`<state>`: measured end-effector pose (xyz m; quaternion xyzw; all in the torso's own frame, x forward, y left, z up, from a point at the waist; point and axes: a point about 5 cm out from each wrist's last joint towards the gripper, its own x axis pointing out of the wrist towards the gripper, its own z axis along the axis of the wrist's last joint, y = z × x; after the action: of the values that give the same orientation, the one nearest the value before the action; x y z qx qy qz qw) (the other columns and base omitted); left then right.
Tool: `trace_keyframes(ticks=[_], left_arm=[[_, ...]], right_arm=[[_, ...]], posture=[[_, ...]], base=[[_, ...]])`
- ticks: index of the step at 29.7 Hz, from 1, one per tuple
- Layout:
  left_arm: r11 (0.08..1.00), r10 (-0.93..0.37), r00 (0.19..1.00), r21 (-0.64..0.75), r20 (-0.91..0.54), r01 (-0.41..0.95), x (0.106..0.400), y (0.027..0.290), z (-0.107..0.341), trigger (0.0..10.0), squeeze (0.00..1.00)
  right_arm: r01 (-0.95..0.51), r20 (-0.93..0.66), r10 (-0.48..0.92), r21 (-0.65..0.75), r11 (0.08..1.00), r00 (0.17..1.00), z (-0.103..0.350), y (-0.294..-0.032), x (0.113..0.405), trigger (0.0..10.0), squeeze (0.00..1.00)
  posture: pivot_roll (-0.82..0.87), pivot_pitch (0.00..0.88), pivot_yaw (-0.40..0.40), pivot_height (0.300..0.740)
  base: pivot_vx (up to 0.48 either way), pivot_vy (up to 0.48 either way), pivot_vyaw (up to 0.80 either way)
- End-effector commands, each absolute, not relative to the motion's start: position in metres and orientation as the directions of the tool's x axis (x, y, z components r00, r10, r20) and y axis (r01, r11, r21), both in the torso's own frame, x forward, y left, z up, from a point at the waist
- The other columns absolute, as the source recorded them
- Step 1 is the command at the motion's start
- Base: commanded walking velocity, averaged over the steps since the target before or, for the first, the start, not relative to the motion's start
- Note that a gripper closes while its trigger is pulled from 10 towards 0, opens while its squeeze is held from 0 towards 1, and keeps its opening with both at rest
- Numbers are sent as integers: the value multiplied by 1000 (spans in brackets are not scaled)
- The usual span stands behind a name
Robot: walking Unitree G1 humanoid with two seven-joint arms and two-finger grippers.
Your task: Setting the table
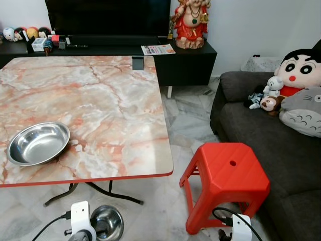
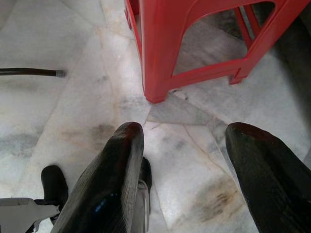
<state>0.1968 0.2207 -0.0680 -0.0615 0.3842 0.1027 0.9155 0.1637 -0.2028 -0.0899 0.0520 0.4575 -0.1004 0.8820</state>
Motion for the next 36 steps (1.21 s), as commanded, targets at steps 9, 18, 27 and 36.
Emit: trace_keyframes(ticks=[9,18,27,36], left_arm=[[974,136,669,-26,-731,-227,192,220,-71,10000,0],[978,110,678,-41,-727,-203,196,212,-71,10000,0],[983,93,688,-45,-720,-179,199,208,-70,10000,0],[981,93,696,-55,-712,-186,202,209,-68,10000,0]], right_arm=[[226,-811,-145,-16,974,567,-89,-207,163,10000,0],[224,-808,-144,-16,974,571,-89,-208,164,10000,0],[230,-810,-144,-11,973,569,-89,-206,164,10000,0],[254,-810,-149,-1,967,567,-90,-204,163,10000,0]], posture=[[-32,0,-31,740],[-32,0,-31,740],[-30,0,-27,740],[-30,0,-17,740]], base=[[0,283,-48],[0,272,0],[0,0,0],[0,0,0]])
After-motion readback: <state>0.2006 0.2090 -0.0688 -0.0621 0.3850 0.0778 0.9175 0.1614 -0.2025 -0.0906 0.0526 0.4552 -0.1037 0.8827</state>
